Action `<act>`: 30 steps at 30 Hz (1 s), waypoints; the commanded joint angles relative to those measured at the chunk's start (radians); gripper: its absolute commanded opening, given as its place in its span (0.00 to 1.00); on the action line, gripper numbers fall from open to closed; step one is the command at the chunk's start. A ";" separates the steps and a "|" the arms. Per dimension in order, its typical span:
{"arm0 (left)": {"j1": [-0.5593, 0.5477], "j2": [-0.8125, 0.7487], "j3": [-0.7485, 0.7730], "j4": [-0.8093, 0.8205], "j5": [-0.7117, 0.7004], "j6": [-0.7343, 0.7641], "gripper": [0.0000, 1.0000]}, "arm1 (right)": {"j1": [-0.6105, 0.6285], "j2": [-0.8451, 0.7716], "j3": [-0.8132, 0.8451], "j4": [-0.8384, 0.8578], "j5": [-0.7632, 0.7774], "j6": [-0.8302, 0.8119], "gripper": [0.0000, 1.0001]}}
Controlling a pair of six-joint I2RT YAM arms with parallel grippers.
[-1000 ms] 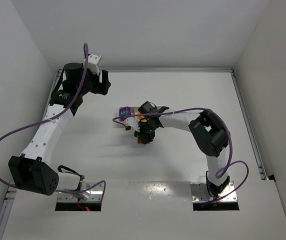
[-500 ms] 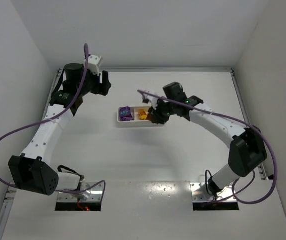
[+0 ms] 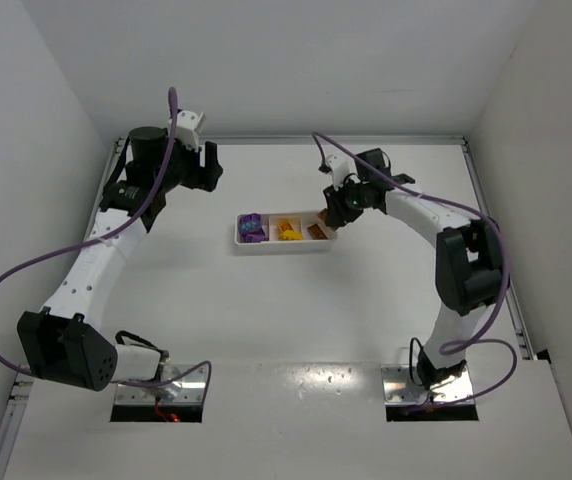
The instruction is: Sort the legos into containers by color
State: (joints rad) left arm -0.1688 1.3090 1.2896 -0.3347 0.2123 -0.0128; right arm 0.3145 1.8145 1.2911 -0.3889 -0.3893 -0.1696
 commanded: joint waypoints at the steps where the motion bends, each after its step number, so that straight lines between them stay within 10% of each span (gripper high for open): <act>1: 0.006 0.004 0.019 0.029 -0.013 -0.010 0.75 | 0.000 0.031 0.063 0.036 -0.092 0.044 0.14; 9: 0.006 0.035 0.001 0.029 -0.013 -0.001 0.76 | 0.009 0.086 0.085 0.036 -0.102 0.044 0.19; 13: 0.026 0.044 0.000 0.039 -0.013 -0.001 0.77 | 0.009 0.105 0.085 0.027 -0.092 0.044 0.47; 20: 0.072 0.064 -0.009 0.039 0.030 -0.030 0.81 | 0.009 0.114 0.094 0.027 -0.092 0.044 0.56; 30: 0.195 0.053 -0.087 0.039 0.127 -0.072 0.82 | -0.074 -0.220 -0.034 0.094 -0.092 0.196 0.61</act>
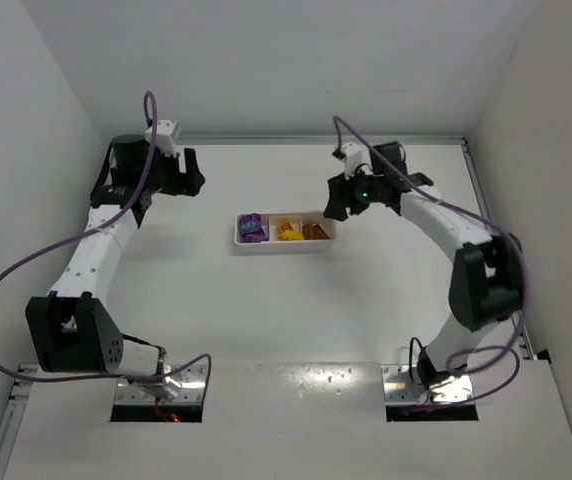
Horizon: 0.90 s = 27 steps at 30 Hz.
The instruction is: Sort the legos into containers by color
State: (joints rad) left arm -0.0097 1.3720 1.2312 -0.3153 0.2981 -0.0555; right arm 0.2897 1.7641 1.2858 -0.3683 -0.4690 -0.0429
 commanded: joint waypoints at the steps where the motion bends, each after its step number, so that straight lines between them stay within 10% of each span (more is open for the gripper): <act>1: 0.046 -0.010 -0.041 0.019 0.052 -0.029 0.82 | -0.067 -0.193 -0.045 0.074 -0.013 0.069 0.61; 15: 0.289 -0.111 -0.317 0.062 0.047 0.229 0.88 | -0.455 -0.466 -0.466 0.060 0.044 -0.038 0.93; 27: 0.424 -0.111 -0.426 0.116 0.121 0.286 0.92 | -0.584 -0.526 -0.534 0.048 -0.036 -0.077 0.98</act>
State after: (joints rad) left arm 0.3878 1.2846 0.8192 -0.2588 0.3771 0.1997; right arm -0.2749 1.2575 0.7502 -0.3416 -0.4564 -0.0956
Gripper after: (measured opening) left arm 0.917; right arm 0.975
